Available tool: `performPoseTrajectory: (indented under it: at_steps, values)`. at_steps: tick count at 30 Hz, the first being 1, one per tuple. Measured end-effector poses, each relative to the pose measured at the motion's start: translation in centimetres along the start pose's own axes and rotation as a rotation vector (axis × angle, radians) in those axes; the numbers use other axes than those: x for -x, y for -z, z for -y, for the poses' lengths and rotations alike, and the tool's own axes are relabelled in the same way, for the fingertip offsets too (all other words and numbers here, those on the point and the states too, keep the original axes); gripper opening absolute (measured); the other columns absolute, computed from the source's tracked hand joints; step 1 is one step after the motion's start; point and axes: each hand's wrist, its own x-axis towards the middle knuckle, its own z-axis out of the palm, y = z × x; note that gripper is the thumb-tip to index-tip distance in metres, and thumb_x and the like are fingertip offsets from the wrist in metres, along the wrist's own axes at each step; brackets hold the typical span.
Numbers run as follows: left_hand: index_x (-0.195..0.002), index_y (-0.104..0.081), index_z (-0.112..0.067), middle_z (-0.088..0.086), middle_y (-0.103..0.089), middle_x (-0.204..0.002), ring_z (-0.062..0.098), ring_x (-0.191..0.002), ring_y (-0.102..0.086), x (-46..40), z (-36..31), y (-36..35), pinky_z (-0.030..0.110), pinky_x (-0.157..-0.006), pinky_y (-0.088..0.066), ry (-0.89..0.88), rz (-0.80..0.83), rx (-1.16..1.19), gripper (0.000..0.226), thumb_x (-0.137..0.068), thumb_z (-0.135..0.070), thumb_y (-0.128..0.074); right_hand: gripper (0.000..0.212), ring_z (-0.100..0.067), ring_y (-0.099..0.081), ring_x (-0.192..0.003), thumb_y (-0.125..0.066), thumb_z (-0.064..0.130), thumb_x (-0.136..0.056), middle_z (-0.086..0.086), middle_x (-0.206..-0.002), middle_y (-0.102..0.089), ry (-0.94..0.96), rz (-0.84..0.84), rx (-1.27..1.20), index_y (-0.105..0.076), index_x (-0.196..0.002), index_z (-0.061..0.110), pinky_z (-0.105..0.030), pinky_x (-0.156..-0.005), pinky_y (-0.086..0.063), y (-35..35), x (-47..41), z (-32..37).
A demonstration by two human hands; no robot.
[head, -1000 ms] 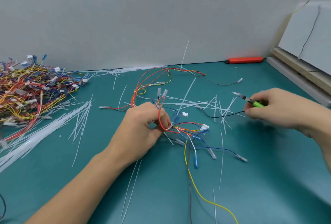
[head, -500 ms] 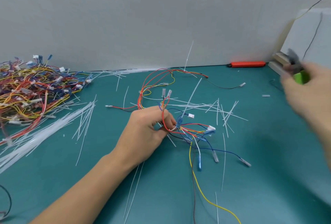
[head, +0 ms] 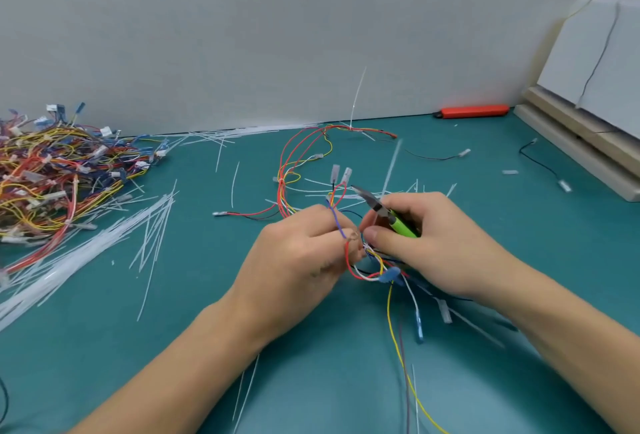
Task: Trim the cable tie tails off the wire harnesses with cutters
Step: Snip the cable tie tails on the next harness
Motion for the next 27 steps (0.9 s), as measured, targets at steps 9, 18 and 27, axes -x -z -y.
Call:
performPoseTrajectory:
  at_steps: [9, 18, 27]
  values:
    - [-0.075, -0.076, -0.016, -0.003, -0.071, -0.068, 0.019, -0.06, -0.063, 0.0, 0.7, 2.6, 0.033, -0.051, -0.044, 0.466, -0.276, 0.174, 0.02, -0.076, -0.006, -0.058, 0.017, -0.018, -0.055, -0.063, -0.069, 0.019, -0.096, 0.003, -0.07, -0.067, 0.018, -0.156, 0.193, -0.067, -0.081, 0.027, -0.035, -0.066, -0.049, -0.2, -0.3, -1.1]
    - [-0.102, -0.064, -0.023, -0.008, -0.074, -0.096, 0.016, -0.094, -0.07, -0.9, -2.0, 0.1, 0.032, -0.08, -0.053, 0.577, -0.151, 0.427, 0.011, -0.1, -0.022, -0.053, 0.02, -0.013, -0.048, -0.065, -0.069, 0.013, -0.092, 0.005, -0.068, -0.058, 0.146, -0.073, 0.211, -0.061, -0.077, 0.024, -0.031, -0.064, -0.046, -1.9, 0.3, -0.6]
    - [-0.079, -0.068, -0.016, 0.017, -0.065, -0.063, 0.028, -0.064, -0.068, -1.0, -0.7, 0.9, 0.035, -0.071, -0.055, 0.719, -0.325, 0.701, 0.031, -0.101, -0.032, -0.054, 0.014, -0.014, -0.045, -0.061, -0.07, 0.022, -0.095, 0.002, -0.067, -0.061, 0.11, -0.058, 0.188, -0.067, -0.081, 0.021, -0.031, -0.062, -0.046, -2.0, 0.3, -0.8]
